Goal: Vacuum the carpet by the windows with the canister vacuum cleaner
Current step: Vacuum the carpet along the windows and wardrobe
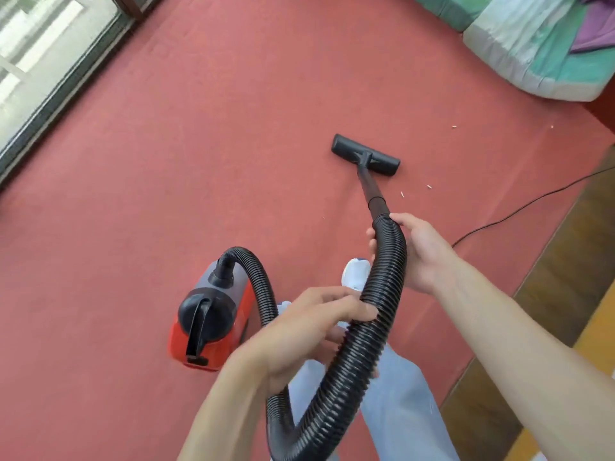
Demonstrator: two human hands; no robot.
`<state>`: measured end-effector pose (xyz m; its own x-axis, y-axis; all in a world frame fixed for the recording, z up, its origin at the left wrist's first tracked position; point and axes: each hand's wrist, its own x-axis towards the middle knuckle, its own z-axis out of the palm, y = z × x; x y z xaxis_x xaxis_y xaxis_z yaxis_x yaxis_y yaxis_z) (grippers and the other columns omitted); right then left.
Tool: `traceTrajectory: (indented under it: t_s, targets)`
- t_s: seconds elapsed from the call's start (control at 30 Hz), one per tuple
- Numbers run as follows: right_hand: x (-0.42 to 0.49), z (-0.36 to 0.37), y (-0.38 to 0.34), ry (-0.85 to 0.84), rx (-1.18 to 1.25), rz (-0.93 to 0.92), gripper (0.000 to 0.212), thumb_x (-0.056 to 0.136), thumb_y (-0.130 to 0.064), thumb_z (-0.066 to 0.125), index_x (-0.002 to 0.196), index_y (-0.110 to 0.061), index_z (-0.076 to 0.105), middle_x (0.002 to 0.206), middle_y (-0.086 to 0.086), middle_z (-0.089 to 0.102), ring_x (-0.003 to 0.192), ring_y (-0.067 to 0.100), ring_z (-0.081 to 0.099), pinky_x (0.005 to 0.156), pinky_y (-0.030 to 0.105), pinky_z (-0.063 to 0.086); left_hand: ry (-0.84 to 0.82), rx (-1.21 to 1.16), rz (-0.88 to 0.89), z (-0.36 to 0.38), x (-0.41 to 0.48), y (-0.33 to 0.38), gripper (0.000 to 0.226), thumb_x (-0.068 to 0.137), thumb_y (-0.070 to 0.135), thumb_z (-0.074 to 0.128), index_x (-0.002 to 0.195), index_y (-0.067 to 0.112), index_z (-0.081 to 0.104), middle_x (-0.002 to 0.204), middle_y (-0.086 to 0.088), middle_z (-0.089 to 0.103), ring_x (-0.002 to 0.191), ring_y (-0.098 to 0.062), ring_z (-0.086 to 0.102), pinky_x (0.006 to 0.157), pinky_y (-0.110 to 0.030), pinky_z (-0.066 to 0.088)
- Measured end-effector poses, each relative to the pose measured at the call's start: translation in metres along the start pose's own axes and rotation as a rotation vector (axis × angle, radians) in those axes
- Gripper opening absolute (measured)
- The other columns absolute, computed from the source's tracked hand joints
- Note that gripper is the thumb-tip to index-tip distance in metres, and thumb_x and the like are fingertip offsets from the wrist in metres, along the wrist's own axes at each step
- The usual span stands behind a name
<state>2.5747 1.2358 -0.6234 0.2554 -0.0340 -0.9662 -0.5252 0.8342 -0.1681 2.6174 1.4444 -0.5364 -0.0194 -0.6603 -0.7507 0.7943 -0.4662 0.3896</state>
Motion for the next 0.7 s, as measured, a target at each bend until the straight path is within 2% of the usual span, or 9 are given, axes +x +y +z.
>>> traceTrajectory:
  t_s: [0.13,0.27,0.37,0.47,0.53,0.7]
  targets:
    - [-0.024,0.001,0.009,-0.023,-0.091,0.062,0.029,0.090,-0.030,0.052,0.107,-0.006,0.055,0.081,0.007,0.066,0.065,0.020,0.059,0.060,0.030,0.050,-0.121,0.026,0.000,-0.021,-0.028,0.003,0.040,0.084,0.027,0.061,0.110,-0.003,0.064,0.092,-0.020,0.070,0.073,-0.036,0.064,0.083,-0.061,0.049]
    - [-0.027,0.013,0.018,-0.054,-0.125,0.083,0.028,0.090,-0.029,0.051,0.108,-0.007,0.051,0.080,0.008,0.064,0.061,0.021,0.060,0.059,0.030,0.050,-0.208,0.015,0.011,-0.024,-0.037,0.005,0.052,0.080,0.027,0.064,0.117,-0.008,0.058,0.093,-0.023,0.069,0.072,-0.034,0.067,0.084,-0.067,0.045]
    - [-0.023,0.021,0.020,-0.024,-0.165,0.061,0.025,0.092,-0.030,0.050,0.104,-0.008,0.053,0.080,0.007,0.067,0.061,0.020,0.062,0.060,0.030,0.049,-0.143,0.024,0.025,-0.018,-0.036,-0.001,0.053,0.079,0.028,0.065,0.110,-0.015,0.055,0.089,-0.021,0.069,0.070,-0.033,0.069,0.083,-0.066,0.047]
    - [-0.011,0.023,0.023,0.056,-0.184,0.027,0.025,0.093,-0.032,0.050,0.104,-0.010,0.054,0.078,0.006,0.069,0.066,0.020,0.061,0.065,0.033,0.047,0.014,0.061,0.052,-0.010,-0.033,-0.009,0.026,0.090,0.027,0.062,0.091,0.002,0.068,0.086,-0.019,0.070,0.073,-0.037,0.067,0.082,-0.071,0.047]
    - [-0.006,0.023,0.028,0.106,-0.204,0.019,0.027,0.092,-0.033,0.050,0.108,-0.012,0.054,0.076,0.006,0.069,0.067,0.020,0.060,0.069,0.034,0.047,0.117,0.073,0.040,-0.005,-0.031,-0.014,0.023,0.095,0.025,0.058,0.090,0.005,0.069,0.085,-0.020,0.071,0.072,-0.037,0.067,0.080,-0.068,0.051]
    - [-0.010,0.040,0.053,0.114,-0.184,0.018,0.021,0.097,-0.026,0.046,0.105,-0.007,0.051,0.068,0.011,0.065,0.049,0.020,0.058,0.042,0.022,0.049,0.132,0.043,0.039,0.006,-0.042,-0.023,0.026,0.097,0.026,0.055,0.087,0.006,0.068,0.081,-0.018,0.069,0.067,-0.037,0.067,0.075,-0.065,0.054]
